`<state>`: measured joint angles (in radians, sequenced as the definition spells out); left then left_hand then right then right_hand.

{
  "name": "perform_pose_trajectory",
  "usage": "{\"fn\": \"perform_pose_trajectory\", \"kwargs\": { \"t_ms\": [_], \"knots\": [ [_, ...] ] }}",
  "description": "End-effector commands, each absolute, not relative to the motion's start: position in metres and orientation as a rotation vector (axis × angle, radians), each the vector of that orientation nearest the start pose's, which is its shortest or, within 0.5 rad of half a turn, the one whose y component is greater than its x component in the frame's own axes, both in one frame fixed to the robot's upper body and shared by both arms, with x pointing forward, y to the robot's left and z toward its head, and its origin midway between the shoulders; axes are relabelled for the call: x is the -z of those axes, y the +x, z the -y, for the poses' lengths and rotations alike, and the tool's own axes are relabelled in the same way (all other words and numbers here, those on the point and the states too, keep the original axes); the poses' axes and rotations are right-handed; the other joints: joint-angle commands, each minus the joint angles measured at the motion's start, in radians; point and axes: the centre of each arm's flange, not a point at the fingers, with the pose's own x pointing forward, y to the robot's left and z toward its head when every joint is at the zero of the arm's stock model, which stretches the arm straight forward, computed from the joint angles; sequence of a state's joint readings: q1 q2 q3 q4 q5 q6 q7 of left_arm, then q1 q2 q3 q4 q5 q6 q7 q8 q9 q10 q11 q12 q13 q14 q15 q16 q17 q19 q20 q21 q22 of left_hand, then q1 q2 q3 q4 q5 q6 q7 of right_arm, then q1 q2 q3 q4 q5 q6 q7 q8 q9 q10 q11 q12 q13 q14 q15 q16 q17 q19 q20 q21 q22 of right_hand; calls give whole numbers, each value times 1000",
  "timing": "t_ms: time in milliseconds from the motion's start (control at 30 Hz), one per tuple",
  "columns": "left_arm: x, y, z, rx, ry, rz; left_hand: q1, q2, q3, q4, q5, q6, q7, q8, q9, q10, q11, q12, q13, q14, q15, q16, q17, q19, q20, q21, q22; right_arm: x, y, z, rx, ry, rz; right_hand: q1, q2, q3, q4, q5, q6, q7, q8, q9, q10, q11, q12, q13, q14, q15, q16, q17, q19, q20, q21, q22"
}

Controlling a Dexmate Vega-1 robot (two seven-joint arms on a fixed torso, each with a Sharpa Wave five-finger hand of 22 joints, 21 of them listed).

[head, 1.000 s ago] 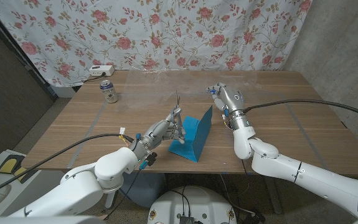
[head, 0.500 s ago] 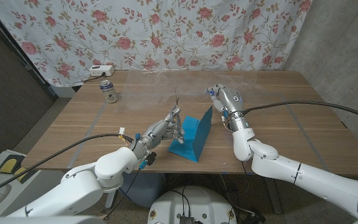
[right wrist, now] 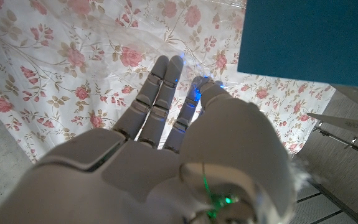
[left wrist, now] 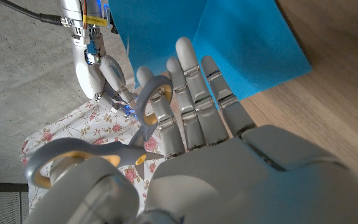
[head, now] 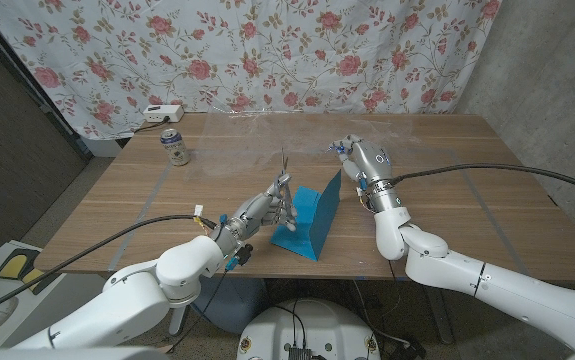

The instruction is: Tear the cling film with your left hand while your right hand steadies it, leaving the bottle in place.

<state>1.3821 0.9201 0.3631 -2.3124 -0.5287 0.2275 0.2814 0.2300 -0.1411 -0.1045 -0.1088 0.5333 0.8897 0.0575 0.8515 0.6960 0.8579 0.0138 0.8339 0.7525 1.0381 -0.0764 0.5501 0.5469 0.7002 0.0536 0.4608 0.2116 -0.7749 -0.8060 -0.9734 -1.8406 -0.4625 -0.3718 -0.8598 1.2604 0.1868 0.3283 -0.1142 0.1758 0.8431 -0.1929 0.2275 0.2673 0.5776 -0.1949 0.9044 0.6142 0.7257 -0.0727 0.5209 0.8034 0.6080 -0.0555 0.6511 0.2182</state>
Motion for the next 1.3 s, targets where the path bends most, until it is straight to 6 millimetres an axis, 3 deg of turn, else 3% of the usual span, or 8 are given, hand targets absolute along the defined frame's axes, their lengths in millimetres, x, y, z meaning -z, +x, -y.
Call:
{"fn": "perform_pose_trajectory", "kwargs": {
  "t_ms": [33,533,700,1067,1300],
  "knots": [
    [109,456,-172,406,337,322,3,-9,-240,228,-2,43,91,-1,4,42,-34,8,3,3,0,6,2,7,-1,-5,3,50,539,162,378,-1145,1007,10,1,10,1,4,10,-2,-3,3,6,-5,8,69,11,-166,-3,5,-9,-58,9,3],
    [105,458,-171,412,342,332,4,-8,-239,229,-3,47,83,-2,7,42,-34,6,4,3,0,7,3,10,-3,-6,4,54,538,162,373,-1159,996,9,1,11,1,4,9,-3,-5,4,7,-6,11,65,13,-166,-14,17,-15,-60,25,0],
    [102,459,-172,408,341,337,5,-8,-239,230,-3,43,93,-4,9,42,-34,7,7,6,0,8,3,9,-1,-7,4,56,539,161,367,-1162,994,9,1,11,0,3,9,-2,-6,4,6,-6,12,64,14,-166,-19,22,-19,-60,31,-2],
    [107,466,-173,406,336,314,5,-8,-239,231,-3,49,80,-4,10,45,-33,7,8,6,0,10,4,9,-1,-8,4,58,538,160,360,-1162,991,7,1,12,0,3,10,-2,-6,5,5,-5,15,63,17,-166,-30,31,-25,-61,45,-4],
    [109,468,-174,404,334,307,5,-7,-239,231,-4,48,89,-6,11,43,-33,5,9,5,0,10,5,9,-2,-9,4,59,537,161,361,-1157,1000,7,1,13,1,3,10,-1,-7,6,3,-6,15,60,19,-166,-35,36,-28,-61,52,-5]
  ]
}}
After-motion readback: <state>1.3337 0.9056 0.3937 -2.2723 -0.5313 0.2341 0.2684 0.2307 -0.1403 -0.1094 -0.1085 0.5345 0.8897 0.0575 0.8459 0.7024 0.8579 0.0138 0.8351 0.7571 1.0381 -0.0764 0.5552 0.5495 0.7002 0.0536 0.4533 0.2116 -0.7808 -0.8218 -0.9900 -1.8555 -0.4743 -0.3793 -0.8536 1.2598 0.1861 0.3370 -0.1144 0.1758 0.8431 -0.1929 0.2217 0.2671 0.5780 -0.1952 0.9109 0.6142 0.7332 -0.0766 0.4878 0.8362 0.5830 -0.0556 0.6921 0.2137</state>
